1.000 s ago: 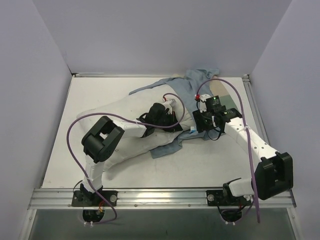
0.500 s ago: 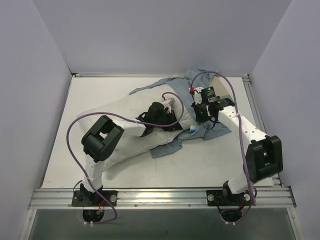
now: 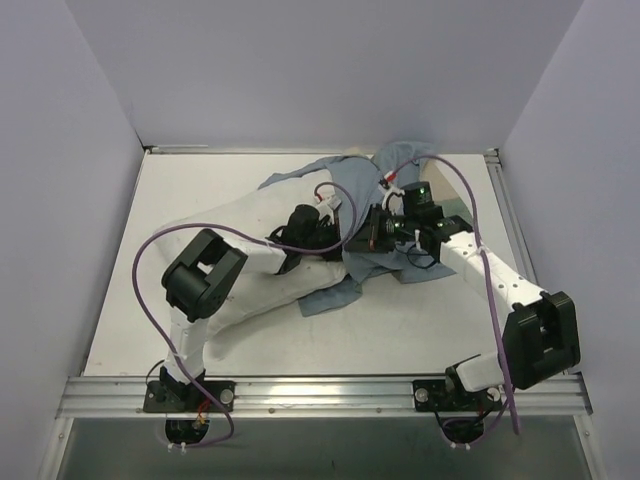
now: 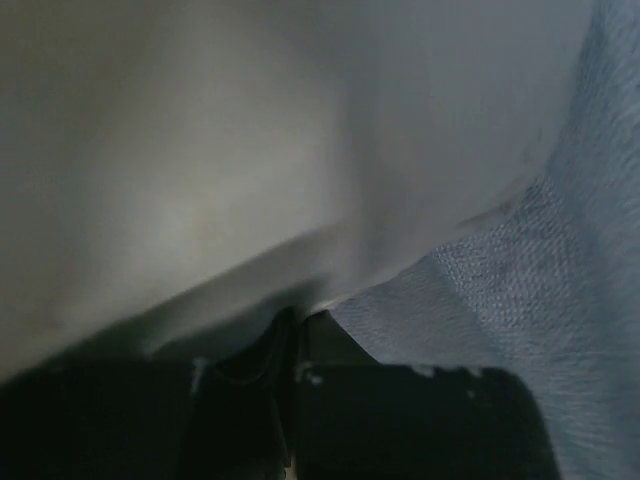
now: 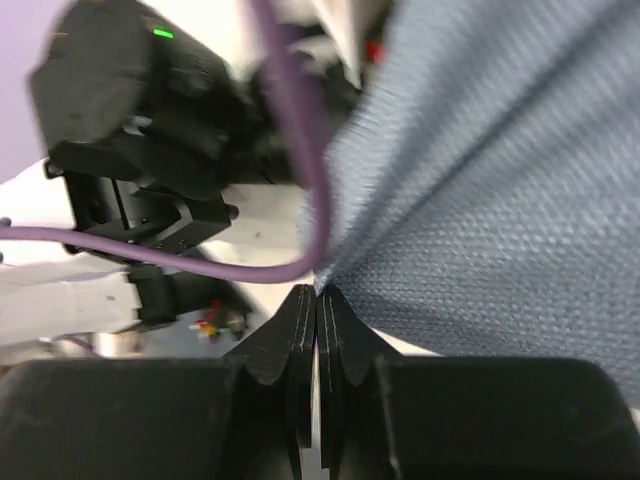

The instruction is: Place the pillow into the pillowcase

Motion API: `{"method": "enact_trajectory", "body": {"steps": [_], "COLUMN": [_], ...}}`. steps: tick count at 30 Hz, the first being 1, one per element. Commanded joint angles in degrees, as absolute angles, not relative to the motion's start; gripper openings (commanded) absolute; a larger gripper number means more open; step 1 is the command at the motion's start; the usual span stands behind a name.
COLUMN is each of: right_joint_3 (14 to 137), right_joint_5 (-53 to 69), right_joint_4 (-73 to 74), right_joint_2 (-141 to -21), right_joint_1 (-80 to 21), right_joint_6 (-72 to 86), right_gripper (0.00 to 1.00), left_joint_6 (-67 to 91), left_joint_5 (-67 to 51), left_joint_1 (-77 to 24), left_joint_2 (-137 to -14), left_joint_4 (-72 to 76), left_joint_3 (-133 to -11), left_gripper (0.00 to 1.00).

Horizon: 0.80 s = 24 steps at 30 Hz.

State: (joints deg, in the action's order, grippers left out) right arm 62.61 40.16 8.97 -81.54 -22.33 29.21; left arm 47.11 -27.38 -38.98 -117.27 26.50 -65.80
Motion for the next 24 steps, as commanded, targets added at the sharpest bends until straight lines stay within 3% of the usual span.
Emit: {"method": "enact_trajectory", "body": {"steps": [1, 6, 8, 9, 12, 18, 22, 23, 24], "right_joint_3": [56.1, 55.9, 56.8, 57.3, 59.2, 58.0, 57.0, 56.8, 56.9], "right_joint_5": [49.1, 40.1, 38.5, 37.5, 35.8, 31.5, 30.1, 30.2, 30.4], "right_joint_4": [1.1, 8.3, 8.6, 10.3, 15.1, 19.2, 20.1, 20.2, 20.2], "right_joint_2": [-78.1, -83.5, -86.0, -88.0, -91.9, -94.9, -96.0, -96.0, -95.6], "right_joint_1": [-22.2, -18.5, -17.8, -17.6, -18.0, -22.2, -23.6, -23.6, -23.6], "right_joint_6": [48.3, 34.0, 27.0, 25.2, 18.1, 8.5, 5.1, 5.1, 5.1], "right_gripper": [0.0, 0.0, 0.0, 0.0, 0.0, 0.0, 0.0, 0.0, 0.0], "left_joint_6": [52.4, 51.9, 50.5, 48.6, 41.3, 21.2, 6.7, 2.9, -4.6], "left_joint_5": [-26.2, -28.6, -29.9, -30.2, -31.0, -30.9, -31.8, -32.3, -31.8], "left_joint_1": [-36.7, -36.6, -36.7, -36.4, -35.9, -32.0, -22.8, -21.4, -20.6], "left_joint_2": [-118.3, -111.6, -108.2, -104.2, -95.6, -84.6, -88.6, -90.2, -94.0], "left_joint_4": [22.9, 23.4, 22.2, 20.4, 11.2, -13.4, -22.7, -26.4, -29.0], "left_joint_3": [-60.4, -55.4, -53.9, -53.2, -52.6, -63.3, -75.1, -77.3, -83.0], "left_gripper": [0.0, 0.01, 0.19, 0.33, 0.48, 0.62, 0.8, 0.93, 0.93]}}
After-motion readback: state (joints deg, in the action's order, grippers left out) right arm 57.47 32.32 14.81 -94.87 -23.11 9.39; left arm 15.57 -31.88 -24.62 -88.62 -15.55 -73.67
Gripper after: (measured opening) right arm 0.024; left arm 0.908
